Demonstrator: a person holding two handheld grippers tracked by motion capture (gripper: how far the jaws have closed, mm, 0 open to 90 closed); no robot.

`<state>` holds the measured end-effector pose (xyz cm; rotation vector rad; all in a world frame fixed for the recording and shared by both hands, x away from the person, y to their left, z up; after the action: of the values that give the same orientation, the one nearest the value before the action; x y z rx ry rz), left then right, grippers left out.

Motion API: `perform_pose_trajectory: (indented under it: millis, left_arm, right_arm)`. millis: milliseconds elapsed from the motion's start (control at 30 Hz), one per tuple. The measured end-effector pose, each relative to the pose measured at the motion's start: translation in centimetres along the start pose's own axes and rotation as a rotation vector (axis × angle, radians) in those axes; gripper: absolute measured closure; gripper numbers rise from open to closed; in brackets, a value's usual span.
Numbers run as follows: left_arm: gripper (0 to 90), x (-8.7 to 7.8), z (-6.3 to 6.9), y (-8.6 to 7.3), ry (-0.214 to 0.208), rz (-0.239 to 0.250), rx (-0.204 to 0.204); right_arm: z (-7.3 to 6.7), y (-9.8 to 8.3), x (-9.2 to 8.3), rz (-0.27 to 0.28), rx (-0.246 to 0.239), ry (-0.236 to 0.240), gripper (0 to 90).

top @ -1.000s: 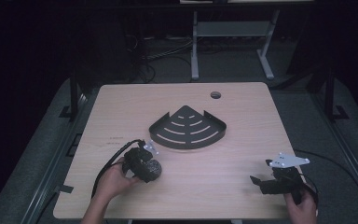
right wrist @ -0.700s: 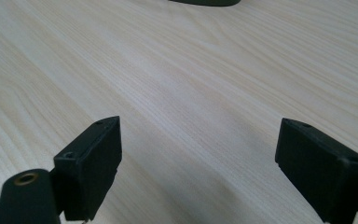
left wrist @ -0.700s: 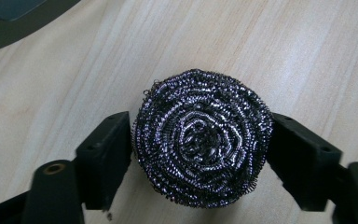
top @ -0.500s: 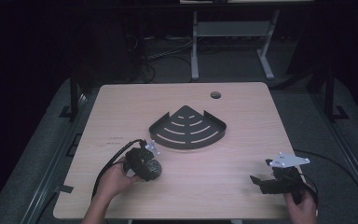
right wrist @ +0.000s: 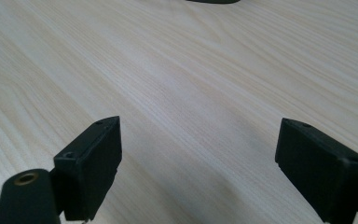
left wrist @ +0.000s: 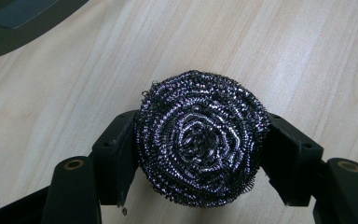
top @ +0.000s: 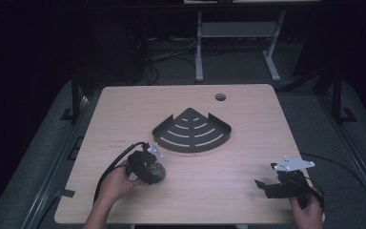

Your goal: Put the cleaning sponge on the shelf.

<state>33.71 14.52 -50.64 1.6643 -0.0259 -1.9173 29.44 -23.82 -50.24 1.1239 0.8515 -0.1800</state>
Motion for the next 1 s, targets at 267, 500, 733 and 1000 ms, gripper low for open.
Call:
perform_pose_trajectory:
  millis: [267,500,733,1000]
  left_arm:
    - [33.1,-0.8,0.5,0.2,0.005,0.031,0.01]
    - [33.1,-1.9,0.7,1.0,0.006,0.048,0.023]
    - [33.1,-2.6,0.8,1.9,0.006,0.062,0.037]
    - [33.1,-3.2,0.5,3.5,-0.002,0.07,0.048]
  right_arm:
    - [0.0,0.0,0.0,-0.001,0.003,-0.003,14.1]
    - [0.0,0.0,0.3,-0.009,0.007,-0.001,14.1]
    - [-0.3,0.0,0.4,-0.019,0.004,0.0,14.1]
    - [-0.3,-0.1,0.6,-0.029,0.012,0.001,14.1]
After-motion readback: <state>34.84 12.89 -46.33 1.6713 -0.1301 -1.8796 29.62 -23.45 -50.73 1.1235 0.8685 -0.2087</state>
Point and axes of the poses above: each handheld gripper's, and its own axes: x roughly forward along the jaws, y roughly out of its top, z roughly to its right, the point moved 8 cm from there along x, roughly forward along the jaws, and after that the axes turned 11 degrees about -y, right-handed, at the moved point
